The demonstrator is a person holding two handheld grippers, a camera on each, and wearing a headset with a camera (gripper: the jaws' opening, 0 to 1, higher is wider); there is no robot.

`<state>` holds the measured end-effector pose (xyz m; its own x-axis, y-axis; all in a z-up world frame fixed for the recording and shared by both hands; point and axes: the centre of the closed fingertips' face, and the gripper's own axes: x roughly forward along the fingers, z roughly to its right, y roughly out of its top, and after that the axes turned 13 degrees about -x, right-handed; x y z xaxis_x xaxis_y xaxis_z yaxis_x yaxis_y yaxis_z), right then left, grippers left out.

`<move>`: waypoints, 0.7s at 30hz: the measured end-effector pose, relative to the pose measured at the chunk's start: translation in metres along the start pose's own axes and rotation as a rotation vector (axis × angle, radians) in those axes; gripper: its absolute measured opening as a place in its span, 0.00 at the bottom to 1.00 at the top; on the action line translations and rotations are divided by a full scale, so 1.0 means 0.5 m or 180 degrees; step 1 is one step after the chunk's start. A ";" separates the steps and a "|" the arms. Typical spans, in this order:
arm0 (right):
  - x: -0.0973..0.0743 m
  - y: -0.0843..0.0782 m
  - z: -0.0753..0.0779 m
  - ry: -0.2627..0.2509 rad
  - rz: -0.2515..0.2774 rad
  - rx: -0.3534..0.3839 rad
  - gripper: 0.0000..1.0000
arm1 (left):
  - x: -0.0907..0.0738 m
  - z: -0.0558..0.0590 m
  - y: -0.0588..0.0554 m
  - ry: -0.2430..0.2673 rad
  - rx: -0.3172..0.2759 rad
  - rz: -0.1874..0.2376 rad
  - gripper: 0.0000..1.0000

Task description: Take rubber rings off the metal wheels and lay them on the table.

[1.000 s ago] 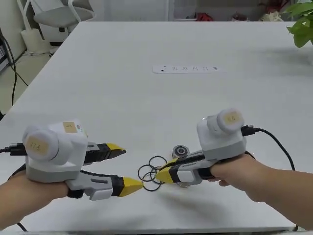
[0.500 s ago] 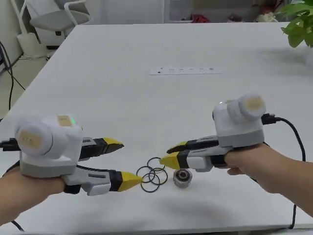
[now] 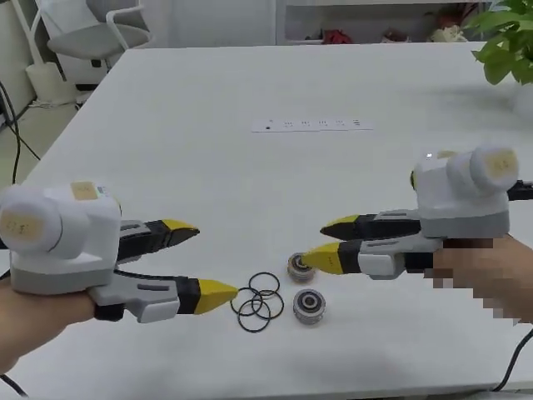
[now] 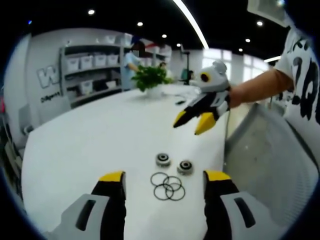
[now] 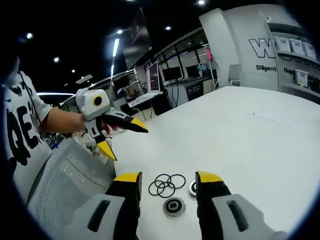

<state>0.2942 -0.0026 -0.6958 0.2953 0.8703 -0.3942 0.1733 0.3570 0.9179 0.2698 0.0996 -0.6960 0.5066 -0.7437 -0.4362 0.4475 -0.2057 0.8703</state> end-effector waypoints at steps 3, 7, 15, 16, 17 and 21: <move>-0.014 -0.003 0.003 -0.0067 -0.0026 -0.0103 0.46 | -0.002 0.001 0.002 0.0001 -0.0001 0.0016 0.65; -0.032 -0.012 0.003 -0.0114 -0.0074 -0.0214 0.51 | -0.005 0.003 0.005 -0.0003 -0.0001 0.0037 0.67; -0.066 -0.039 0.008 -0.0199 -0.0169 -0.0323 0.57 | -0.011 0.001 0.009 0.0034 -0.0018 0.0088 0.71; -0.072 -0.042 0.011 -0.0227 -0.0180 -0.0339 0.57 | -0.012 0.000 0.008 0.0046 0.0000 0.0084 0.71; -0.076 -0.045 0.013 -0.0249 -0.0189 -0.0353 0.58 | -0.013 -0.001 0.007 0.0055 0.0012 0.0080 0.72; -0.095 -0.058 0.021 -0.0320 -0.0208 -0.0367 0.60 | -0.017 -0.004 0.003 0.0088 0.0052 0.0064 0.74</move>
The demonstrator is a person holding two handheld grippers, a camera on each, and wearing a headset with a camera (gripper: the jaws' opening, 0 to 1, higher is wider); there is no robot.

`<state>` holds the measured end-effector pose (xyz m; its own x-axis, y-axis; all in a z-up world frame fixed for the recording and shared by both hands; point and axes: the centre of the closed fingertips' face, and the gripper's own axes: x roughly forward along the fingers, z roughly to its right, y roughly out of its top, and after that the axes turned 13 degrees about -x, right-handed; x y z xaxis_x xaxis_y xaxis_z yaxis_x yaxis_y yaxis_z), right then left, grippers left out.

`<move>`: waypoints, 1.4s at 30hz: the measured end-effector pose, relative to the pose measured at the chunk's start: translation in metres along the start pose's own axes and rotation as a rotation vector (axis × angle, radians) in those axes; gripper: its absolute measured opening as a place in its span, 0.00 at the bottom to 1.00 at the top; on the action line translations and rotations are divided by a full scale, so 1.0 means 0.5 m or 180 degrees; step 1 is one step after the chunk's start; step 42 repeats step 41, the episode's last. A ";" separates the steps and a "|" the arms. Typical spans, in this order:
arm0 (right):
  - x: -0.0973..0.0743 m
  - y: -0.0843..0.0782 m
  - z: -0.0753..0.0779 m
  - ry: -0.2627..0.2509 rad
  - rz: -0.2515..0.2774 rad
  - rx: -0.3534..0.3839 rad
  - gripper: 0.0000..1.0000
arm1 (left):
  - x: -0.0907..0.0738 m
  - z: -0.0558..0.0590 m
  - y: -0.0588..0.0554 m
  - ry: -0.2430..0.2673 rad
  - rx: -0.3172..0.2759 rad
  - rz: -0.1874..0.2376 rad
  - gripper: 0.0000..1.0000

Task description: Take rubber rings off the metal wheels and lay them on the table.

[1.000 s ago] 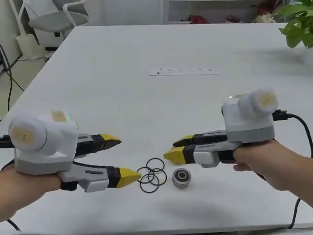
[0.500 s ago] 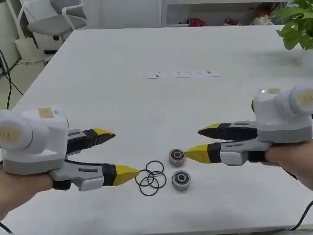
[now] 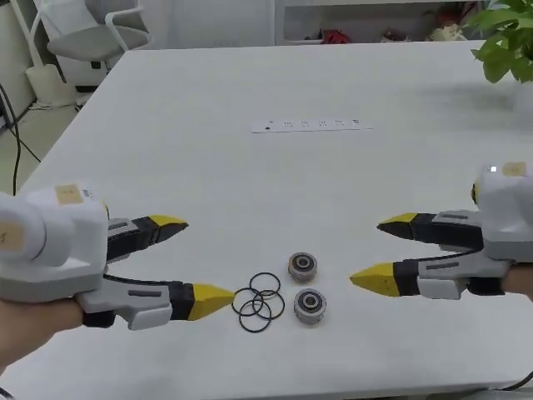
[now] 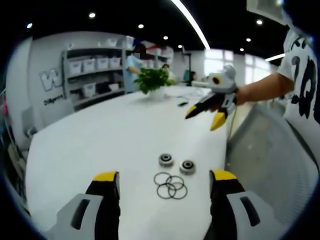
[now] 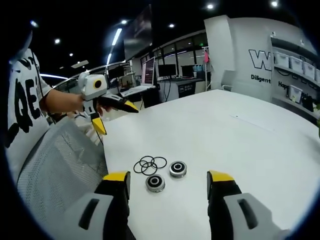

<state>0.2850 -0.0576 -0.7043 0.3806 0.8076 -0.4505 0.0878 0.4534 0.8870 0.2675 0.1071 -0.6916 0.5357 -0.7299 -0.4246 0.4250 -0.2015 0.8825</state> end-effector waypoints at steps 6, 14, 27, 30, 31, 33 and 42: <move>-0.019 -0.035 0.008 -0.0099 -0.0136 -0.0112 0.63 | -0.005 -0.007 0.002 0.0061 0.0010 0.0036 0.76; -0.040 -0.067 0.013 -0.0208 -0.0216 -0.0138 0.66 | -0.004 -0.003 -0.006 0.0089 0.0000 0.0056 0.79; -0.062 -0.088 0.020 -0.0312 -0.0225 -0.0059 0.67 | -0.011 -0.006 -0.013 0.0138 -0.0039 0.0055 0.79; -0.064 -0.087 0.023 -0.0333 -0.0218 -0.0052 0.67 | -0.011 -0.006 -0.014 0.0142 -0.0041 0.0056 0.79; -0.065 -0.087 0.024 -0.0340 -0.0215 -0.0053 0.67 | -0.012 -0.006 -0.014 0.0144 -0.0040 0.0055 0.79; -0.066 -0.086 0.025 -0.0344 -0.0214 -0.0051 0.67 | -0.012 -0.006 -0.014 0.0148 -0.0040 0.0054 0.79; -0.069 -0.087 0.028 -0.0355 -0.0222 -0.0069 0.67 | -0.017 -0.010 -0.012 0.0173 -0.0032 0.0051 0.80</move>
